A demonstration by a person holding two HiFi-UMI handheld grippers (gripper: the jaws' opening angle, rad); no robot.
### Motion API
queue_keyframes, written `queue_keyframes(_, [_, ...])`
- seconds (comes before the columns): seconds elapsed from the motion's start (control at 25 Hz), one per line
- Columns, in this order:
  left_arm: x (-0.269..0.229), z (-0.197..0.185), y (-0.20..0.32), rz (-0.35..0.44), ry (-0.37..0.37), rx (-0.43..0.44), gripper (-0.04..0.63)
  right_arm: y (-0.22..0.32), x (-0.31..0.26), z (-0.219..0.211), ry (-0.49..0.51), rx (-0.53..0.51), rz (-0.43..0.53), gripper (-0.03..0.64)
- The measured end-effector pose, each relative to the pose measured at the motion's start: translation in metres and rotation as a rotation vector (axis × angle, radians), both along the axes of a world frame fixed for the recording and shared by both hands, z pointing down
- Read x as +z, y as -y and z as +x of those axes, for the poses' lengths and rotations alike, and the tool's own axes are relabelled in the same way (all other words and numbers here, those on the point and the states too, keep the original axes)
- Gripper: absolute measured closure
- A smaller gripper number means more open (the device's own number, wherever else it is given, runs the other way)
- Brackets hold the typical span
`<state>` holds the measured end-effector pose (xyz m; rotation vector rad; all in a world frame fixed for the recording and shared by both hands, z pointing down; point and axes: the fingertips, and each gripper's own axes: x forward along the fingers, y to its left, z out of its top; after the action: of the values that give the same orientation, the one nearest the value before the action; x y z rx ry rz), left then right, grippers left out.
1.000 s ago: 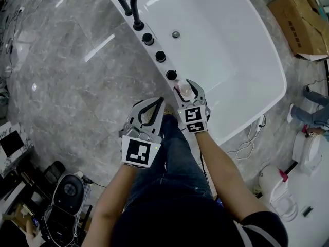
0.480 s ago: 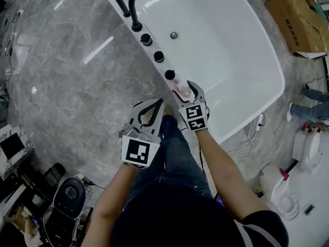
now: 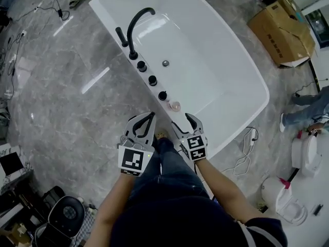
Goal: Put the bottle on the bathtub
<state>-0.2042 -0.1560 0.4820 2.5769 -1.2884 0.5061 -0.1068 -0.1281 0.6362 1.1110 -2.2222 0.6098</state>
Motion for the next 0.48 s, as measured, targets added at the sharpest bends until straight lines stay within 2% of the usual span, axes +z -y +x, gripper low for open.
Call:
queue_keyframes(0.08, [-0.014,-0.004,-0.001,0.024,-0.012,-0.024,0.575,-0.001,-0.031,0.003,0.036,0.031,0.050,0.344])
queue_keyframes(0.16, [-0.029,-0.007,-0.001,0.054,-0.028,-0.053,0.575,0.004,-0.066,0.005,0.075,0.057,0.113,0.483])
queue_keyframes(0.24, [-0.045,-0.010,-0.002,0.088,-0.046,-0.083,0.575,0.011,-0.101,0.005,0.119,0.075,0.168,0.547])
queue_keyframes(0.32, [-0.062,-0.014,-0.003,0.125,-0.058,-0.113,0.575,0.019,-0.136,0.003,0.176,0.087,0.214,0.578])
queue_keyframes(0.48, [-0.108,-0.031,-0.001,0.223,-0.059,-0.186,0.575,0.038,-0.218,-0.010,0.279,0.090,0.343,0.590])
